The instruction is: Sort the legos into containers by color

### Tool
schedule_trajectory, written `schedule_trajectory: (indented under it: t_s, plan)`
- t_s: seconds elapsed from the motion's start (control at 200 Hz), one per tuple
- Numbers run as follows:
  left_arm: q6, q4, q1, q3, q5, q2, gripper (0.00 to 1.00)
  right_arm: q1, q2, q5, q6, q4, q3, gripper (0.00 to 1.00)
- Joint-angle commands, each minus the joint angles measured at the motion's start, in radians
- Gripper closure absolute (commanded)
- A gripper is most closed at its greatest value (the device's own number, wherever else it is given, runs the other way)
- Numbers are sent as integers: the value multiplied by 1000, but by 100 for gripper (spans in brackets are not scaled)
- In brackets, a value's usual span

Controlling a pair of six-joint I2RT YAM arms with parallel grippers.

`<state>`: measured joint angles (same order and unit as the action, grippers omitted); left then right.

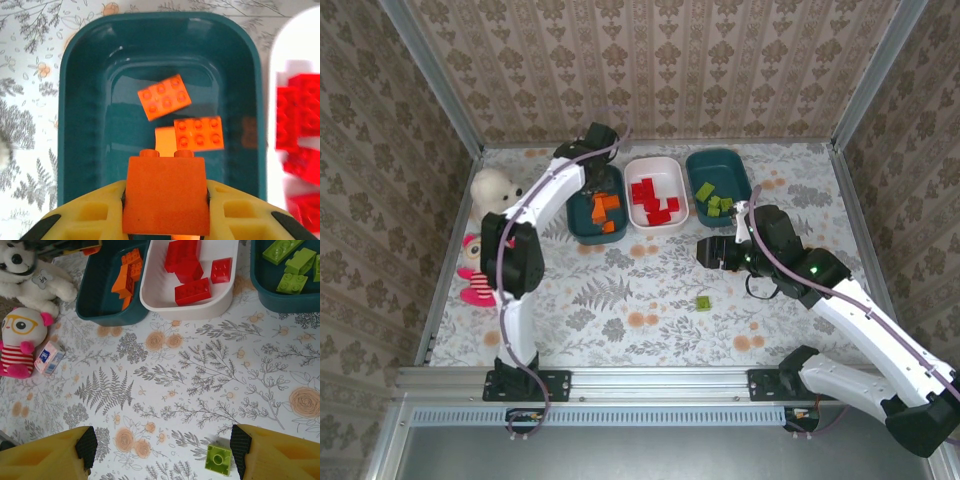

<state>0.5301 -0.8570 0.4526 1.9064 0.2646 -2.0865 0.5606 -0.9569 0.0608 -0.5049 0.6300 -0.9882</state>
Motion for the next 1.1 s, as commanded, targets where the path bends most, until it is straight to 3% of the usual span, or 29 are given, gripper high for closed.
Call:
schedule_trajectory:
  t_s: [0.0,0.11,0.615,1.095]
  plan:
    - [20,-128,-34,103,63,-102,81,4,35,-5,-7,17,-23,26]
    - [86,-201,-47,191,98,-182,89,4,58,-21,-16,37,-17,26]
    - [167,-257,-59,263,80,-300,83,4,97,-52,-33,69,8,26]
    - [162,-252,-50,267,50,-249,55,4,41,-52,-17,149,-12,25]
